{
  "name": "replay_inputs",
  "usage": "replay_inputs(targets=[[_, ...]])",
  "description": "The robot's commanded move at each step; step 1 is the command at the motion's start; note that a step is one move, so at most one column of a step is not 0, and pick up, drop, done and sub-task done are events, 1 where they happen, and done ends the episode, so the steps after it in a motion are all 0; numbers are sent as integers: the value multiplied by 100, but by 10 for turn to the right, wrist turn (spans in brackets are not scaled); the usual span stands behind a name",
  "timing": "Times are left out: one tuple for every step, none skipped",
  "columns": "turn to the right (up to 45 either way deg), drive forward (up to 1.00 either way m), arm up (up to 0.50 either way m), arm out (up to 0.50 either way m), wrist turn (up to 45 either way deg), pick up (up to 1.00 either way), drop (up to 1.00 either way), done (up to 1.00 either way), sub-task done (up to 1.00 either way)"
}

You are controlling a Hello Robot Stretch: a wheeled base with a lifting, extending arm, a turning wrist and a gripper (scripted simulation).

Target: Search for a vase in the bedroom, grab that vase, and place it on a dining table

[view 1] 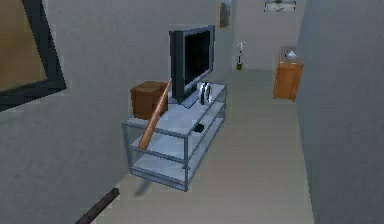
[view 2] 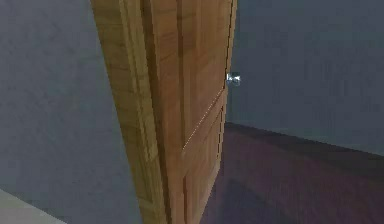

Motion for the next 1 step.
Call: replay_inputs(targets=[[210, 0, 0, 0, 0, 0, 0, 0, 0]])
